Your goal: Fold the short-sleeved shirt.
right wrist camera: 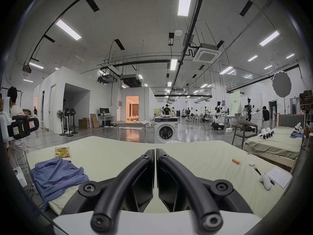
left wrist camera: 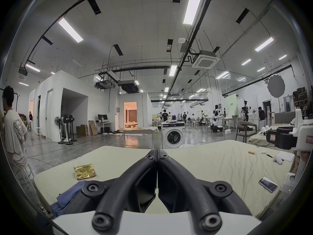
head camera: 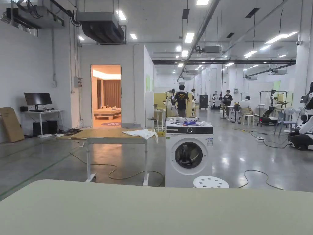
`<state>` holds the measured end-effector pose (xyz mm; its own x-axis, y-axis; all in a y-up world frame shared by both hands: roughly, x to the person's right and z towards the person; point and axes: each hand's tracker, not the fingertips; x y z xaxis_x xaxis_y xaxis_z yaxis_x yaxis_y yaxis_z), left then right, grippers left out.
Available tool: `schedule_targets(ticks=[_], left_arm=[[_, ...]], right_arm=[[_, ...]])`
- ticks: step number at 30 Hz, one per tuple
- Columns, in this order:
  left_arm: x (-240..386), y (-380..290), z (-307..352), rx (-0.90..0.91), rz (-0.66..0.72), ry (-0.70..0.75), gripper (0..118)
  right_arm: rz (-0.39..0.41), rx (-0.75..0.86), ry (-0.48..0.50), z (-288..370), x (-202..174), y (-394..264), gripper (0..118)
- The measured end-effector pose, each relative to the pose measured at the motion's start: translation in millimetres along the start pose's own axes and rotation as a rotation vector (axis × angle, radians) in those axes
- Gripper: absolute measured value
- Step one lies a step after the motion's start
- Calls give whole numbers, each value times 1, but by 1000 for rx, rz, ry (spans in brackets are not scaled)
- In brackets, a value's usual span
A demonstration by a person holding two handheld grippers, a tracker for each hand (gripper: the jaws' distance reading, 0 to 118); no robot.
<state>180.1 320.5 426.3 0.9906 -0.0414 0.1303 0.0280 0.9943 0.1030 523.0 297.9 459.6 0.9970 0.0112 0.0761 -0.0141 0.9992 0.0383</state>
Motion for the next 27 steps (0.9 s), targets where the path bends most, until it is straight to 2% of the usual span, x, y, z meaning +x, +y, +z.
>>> schedule_targets(ticks=[27], left_arm=[[-6, 1, -3, -25, 13, 11, 0]], right_arm=[[8, 6, -10, 1, 1, 2, 0]])
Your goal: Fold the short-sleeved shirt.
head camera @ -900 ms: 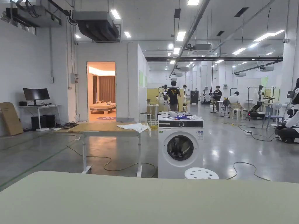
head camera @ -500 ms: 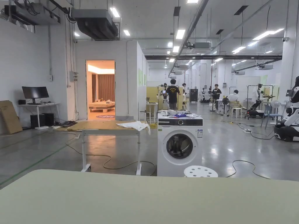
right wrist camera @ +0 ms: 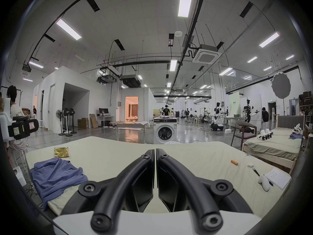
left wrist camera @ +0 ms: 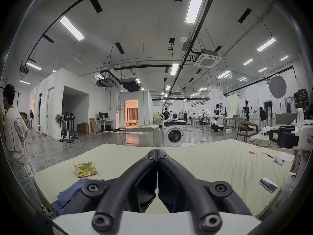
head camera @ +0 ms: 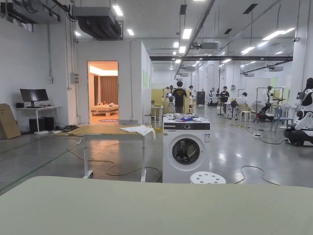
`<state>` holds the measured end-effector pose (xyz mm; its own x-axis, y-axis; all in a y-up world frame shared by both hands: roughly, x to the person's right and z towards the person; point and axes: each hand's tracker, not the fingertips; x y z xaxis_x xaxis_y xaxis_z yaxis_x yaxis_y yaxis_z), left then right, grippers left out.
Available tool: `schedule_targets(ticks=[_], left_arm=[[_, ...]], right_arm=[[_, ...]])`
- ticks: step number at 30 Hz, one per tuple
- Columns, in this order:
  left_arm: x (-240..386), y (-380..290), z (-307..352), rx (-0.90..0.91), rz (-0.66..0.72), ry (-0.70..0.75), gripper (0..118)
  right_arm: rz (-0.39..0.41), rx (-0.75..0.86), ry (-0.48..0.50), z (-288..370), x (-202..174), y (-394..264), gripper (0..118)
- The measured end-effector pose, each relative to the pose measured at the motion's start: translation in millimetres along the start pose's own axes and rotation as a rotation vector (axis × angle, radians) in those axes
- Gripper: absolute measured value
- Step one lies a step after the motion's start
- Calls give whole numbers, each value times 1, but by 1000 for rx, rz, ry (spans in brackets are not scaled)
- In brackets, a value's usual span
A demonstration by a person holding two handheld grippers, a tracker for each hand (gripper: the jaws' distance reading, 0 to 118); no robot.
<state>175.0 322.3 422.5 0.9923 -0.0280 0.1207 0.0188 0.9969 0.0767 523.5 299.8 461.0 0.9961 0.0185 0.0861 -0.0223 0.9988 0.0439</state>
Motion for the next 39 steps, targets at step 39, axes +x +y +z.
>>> schedule_targets(ticks=[39], left_arm=[[45, -42, -18, -47, -414, -63, 0]], right_arm=[[458, -185, -70, -31, -1, -59, 1]])
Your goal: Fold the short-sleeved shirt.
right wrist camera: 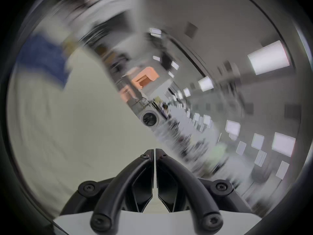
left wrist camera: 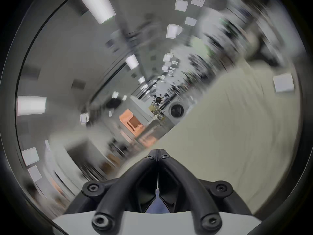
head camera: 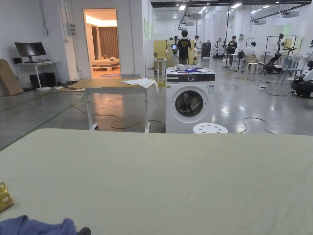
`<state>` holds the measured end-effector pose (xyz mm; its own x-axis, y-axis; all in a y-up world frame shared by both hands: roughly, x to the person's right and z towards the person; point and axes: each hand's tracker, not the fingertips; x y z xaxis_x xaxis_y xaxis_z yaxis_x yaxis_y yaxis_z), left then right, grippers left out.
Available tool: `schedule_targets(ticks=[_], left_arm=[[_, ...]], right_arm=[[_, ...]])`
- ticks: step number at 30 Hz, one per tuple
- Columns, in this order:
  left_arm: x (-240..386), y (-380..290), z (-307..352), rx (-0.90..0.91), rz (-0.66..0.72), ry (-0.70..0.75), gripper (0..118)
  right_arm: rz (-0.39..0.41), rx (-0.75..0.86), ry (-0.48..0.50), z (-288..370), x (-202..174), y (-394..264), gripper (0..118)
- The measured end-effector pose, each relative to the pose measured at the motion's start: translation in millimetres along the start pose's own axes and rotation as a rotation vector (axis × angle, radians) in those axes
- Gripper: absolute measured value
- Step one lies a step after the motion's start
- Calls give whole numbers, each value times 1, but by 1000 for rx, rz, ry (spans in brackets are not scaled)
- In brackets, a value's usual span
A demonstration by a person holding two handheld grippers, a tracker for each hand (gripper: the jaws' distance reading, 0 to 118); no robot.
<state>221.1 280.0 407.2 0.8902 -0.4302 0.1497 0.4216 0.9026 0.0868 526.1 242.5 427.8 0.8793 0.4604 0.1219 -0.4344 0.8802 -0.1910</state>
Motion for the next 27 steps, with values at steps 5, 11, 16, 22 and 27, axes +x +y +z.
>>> schedule_targets(ticks=[5, 11, 16, 22, 27], left_arm=[[-69, -24, 6, 39, 692, -71, 0], [-59, -21, 9, 28, 634, -39, 0], [-56, -17, 9, 34, 600, -45, 0], [-56, -15, 8, 29, 579, -46, 0], [-61, -17, 12, 18, 557, -10, 0]], right_arm=[[-549, 17, 50, 8, 33, -21, 1], [-530, 50, 50, 17, 32, -12, 0], [-531, 61, 50, 19, 30, -6, 0], [-523, 64, 62, 20, 28, -2, 0], [-500, 71, 99, 15, 19, 4, 0]])
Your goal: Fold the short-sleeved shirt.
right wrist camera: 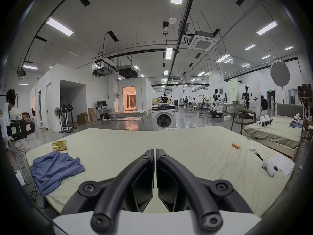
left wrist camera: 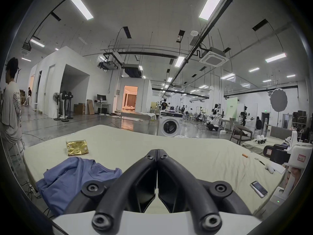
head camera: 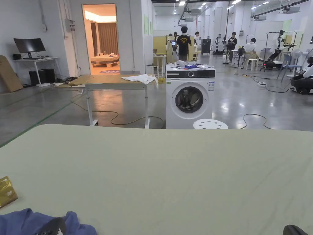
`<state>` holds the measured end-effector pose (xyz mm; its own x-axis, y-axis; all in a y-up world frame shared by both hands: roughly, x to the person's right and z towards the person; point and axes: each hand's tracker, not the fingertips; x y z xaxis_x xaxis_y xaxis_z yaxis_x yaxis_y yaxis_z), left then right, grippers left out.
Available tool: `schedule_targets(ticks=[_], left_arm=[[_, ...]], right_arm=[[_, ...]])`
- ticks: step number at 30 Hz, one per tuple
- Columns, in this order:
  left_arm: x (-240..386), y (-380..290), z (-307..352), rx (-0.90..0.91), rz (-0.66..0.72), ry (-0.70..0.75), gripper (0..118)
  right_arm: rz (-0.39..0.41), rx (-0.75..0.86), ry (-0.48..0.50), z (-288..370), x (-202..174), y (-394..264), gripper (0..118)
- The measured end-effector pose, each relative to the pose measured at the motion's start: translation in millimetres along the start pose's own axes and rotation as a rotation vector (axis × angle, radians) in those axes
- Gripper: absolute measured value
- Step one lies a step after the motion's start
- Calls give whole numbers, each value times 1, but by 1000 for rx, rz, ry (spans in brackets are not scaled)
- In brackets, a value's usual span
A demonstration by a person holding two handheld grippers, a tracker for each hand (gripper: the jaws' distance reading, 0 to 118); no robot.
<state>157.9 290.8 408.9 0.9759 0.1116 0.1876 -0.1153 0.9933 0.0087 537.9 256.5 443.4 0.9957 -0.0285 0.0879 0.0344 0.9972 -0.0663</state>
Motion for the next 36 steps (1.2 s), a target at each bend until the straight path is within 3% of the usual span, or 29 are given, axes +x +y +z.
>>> schedule_targets(ticks=[7, 9, 11, 15, 16, 21, 29, 31, 33, 35, 36], left_arm=[[-35, 5, 24, -18, -41, 122, 0], [-53, 3, 25, -122, -63, 216, 3], [-75, 3, 18, -187, -78, 235, 19], [-130, -17, -28, -373, -77, 260, 83], [-141, -24, -45, -442, -81, 257, 88], [-201, -77, -142, -630, -99, 169, 89], [-260, -147, -244, -865, 83, 223, 87], [-266, -161, -250, -905, 72, 261, 75], [-260, -159, -246, -870, 53, 225, 76], [-251, -160, -242, -890, -24, 228, 68], [-248, -161, -242, -887, -33, 181, 47]], right_arm=[[-45, -19, 132, -24, -26, -3, 0], [-62, -38, 177, -30, -31, -6, 0], [-64, -61, 210, -34, -37, -9, 0], [-59, -99, 225, -35, -40, -20, 0], [-60, -115, 226, -36, -40, -23, 0], [-70, -207, 216, -36, -34, -36, 0], [-47, -305, 119, -30, -13, -50, 0], [-48, -328, 102, -30, -8, -54, 0], [-43, -345, 92, -29, -4, -57, 0], [-45, -355, 88, -29, -3, -61, 0], [-51, -364, 90, -28, -3, -62, 0]])
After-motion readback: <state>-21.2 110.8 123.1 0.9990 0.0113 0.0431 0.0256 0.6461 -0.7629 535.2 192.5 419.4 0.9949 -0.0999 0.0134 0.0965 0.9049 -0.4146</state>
